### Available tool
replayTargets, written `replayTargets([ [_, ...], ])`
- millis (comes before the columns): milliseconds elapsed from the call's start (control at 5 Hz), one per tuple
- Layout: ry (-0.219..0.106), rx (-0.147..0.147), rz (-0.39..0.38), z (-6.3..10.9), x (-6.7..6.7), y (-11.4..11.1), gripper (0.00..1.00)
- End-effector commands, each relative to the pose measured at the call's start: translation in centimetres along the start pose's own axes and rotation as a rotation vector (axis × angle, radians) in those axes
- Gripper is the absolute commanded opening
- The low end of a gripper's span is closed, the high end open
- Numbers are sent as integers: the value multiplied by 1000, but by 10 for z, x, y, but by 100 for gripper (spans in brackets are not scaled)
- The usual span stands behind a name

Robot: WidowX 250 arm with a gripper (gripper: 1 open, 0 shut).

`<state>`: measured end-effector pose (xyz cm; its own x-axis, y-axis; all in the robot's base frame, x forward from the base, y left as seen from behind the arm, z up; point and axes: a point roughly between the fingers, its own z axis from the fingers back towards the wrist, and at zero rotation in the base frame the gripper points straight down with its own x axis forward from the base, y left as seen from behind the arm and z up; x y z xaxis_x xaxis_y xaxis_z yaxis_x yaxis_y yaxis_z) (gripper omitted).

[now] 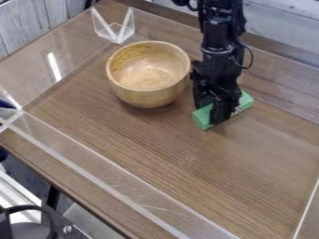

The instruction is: Put the green block in the brown bowl

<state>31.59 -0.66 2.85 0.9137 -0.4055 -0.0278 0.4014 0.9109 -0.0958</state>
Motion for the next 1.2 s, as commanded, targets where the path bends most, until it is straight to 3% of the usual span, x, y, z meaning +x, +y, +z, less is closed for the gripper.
replayTargets([
  [0,-84,59,16,22,6,6,0],
  [400,-152,75,-51,28,3,7,0],
  [600,-179,104,-53,47,-3,10,0],
  [800,-223,166,-15,82,-15,31,0],
  [1000,-249,212,47,102,-25,68,0],
])
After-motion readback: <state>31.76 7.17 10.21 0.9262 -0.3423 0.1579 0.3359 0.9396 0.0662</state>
